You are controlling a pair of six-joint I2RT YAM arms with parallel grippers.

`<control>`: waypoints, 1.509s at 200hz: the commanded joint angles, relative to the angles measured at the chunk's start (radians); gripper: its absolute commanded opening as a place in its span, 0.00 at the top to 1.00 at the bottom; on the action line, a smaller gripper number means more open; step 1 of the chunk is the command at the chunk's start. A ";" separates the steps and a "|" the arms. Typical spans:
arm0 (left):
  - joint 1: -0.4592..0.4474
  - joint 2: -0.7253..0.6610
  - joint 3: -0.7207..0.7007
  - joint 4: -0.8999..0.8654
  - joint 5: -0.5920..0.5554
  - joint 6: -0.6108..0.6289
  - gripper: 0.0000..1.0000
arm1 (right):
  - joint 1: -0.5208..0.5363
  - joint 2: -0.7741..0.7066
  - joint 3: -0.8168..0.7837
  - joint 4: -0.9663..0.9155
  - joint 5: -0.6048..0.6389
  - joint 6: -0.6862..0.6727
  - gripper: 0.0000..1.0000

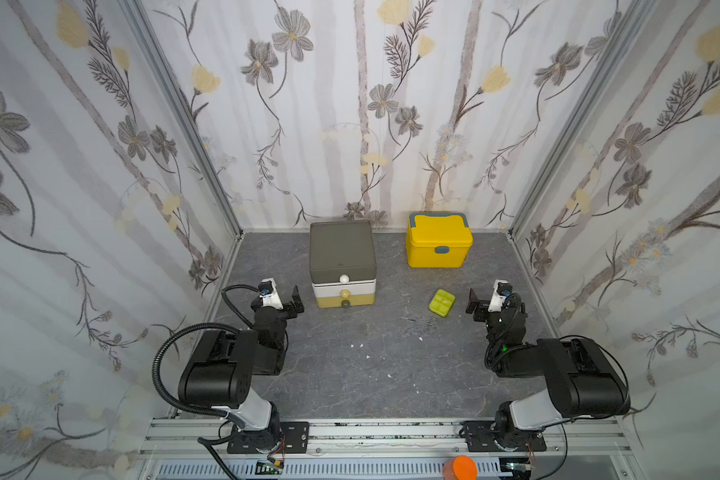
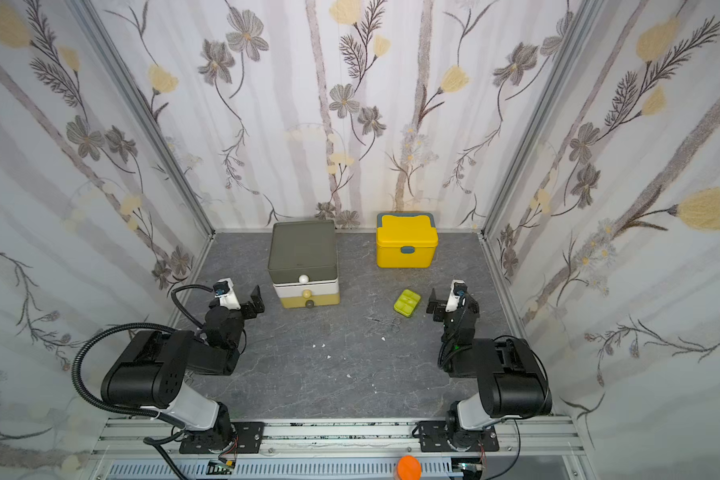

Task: Take the mice out of the drawer
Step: Adjust the storage box at the center of the board.

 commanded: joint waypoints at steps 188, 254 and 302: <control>0.003 -0.001 0.007 0.013 0.007 0.008 0.00 | -0.001 -0.003 -0.002 0.029 -0.013 -0.002 0.01; 0.003 -0.001 0.008 0.013 0.007 0.008 0.00 | -0.001 -0.003 -0.001 0.030 -0.013 -0.002 0.01; 0.003 -0.003 0.004 0.016 0.004 0.008 0.00 | -0.001 -0.009 -0.008 0.041 -0.026 -0.004 0.01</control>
